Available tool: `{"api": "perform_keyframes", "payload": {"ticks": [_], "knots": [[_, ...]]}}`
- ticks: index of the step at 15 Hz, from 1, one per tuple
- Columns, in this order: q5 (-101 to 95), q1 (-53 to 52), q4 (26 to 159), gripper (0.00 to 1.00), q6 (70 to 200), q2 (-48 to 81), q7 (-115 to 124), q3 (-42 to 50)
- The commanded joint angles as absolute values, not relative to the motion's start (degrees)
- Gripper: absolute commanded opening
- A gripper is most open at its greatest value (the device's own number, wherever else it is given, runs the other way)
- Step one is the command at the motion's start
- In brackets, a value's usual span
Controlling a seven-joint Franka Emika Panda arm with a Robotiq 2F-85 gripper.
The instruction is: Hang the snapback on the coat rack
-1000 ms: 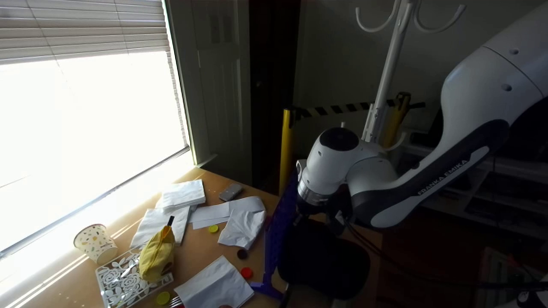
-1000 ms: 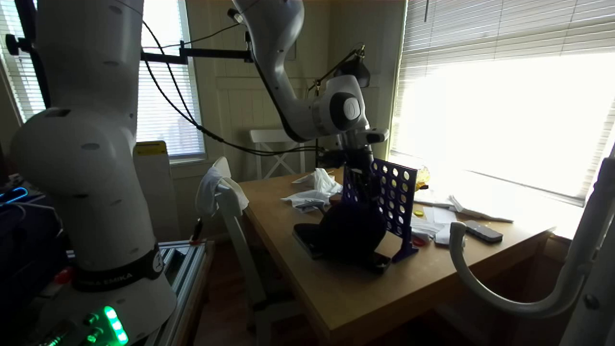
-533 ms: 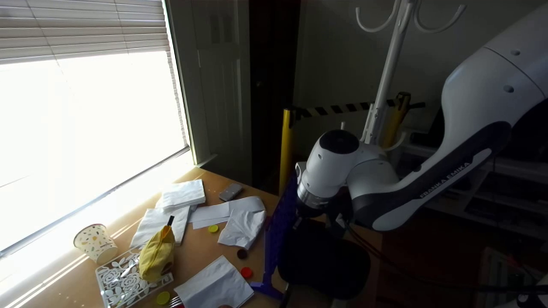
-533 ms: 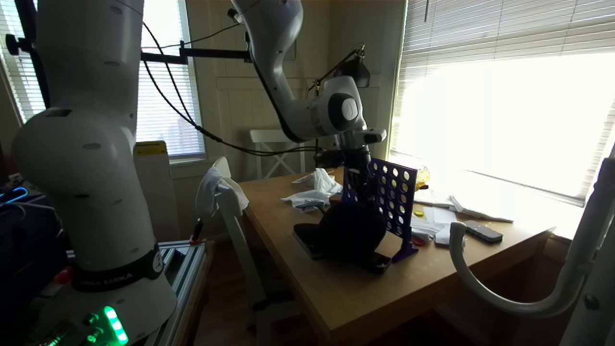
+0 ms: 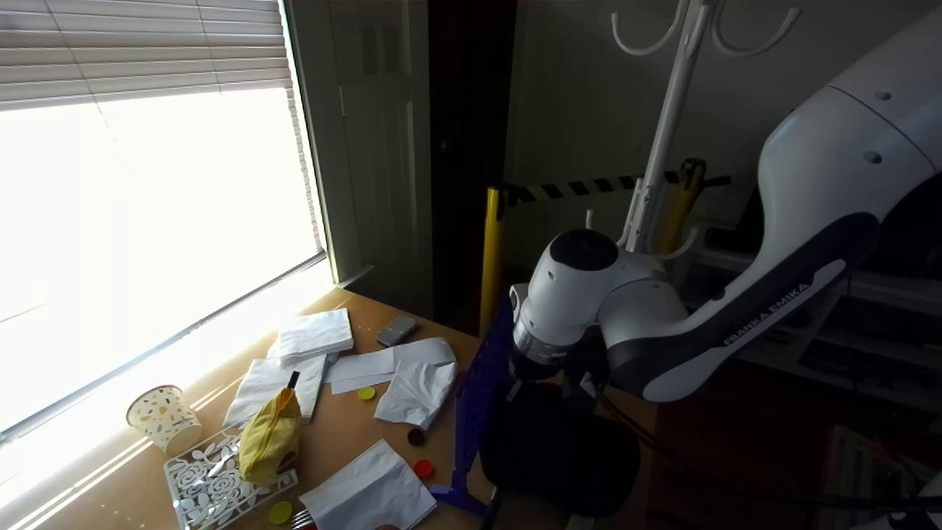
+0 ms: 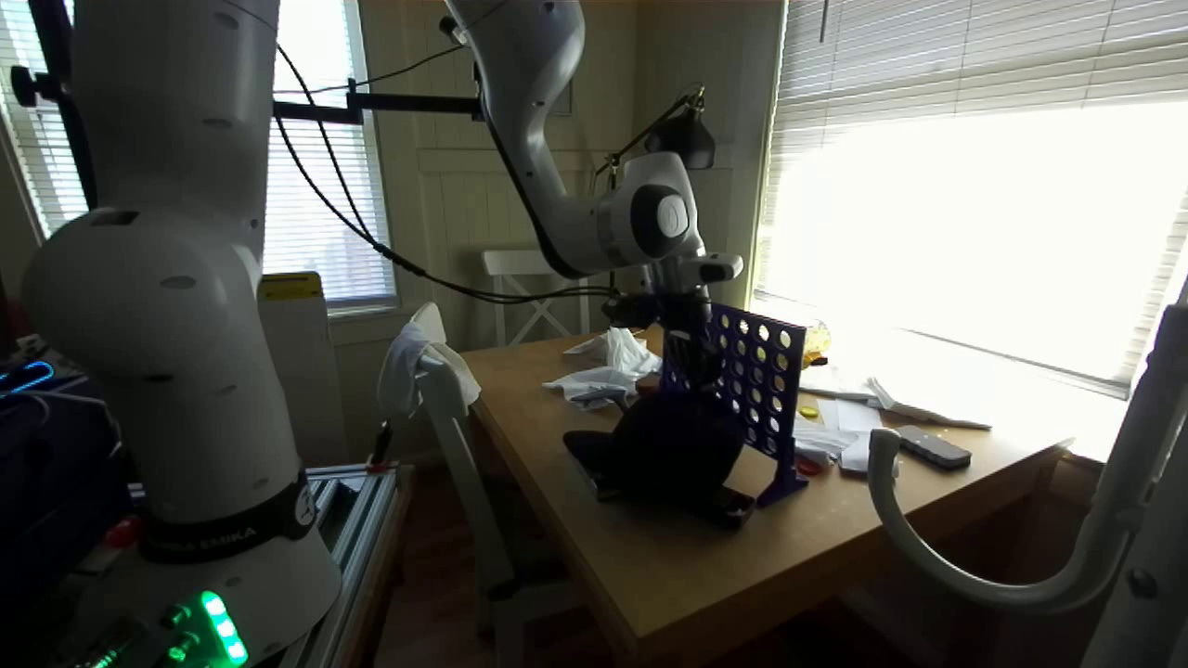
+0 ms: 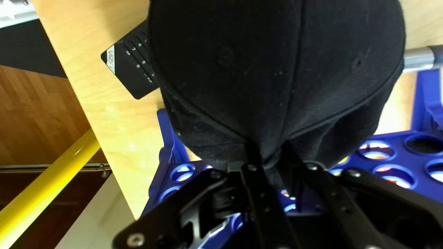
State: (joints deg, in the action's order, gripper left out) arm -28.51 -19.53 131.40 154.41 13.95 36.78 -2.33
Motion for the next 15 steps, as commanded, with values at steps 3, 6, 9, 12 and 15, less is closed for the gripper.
{"api": "perform_keyframes", "payload": {"ticks": [3,6,9,12,15], "knots": [[-24.5,-18.63,132.83,0.05,153.35,11.7,34.42,-3.41],[-19.18,-17.5,133.57,0.05,151.09,8.61,29.87,-5.12],[-14.56,-17.03,133.68,0.05,147.27,4.88,26.21,-6.55],[-11.25,-16.28,133.99,0.05,141.09,0.19,22.14,-8.12],[-9.05,-15.22,136.42,0.05,134.14,-6.1,19.45,-8.92]]}}
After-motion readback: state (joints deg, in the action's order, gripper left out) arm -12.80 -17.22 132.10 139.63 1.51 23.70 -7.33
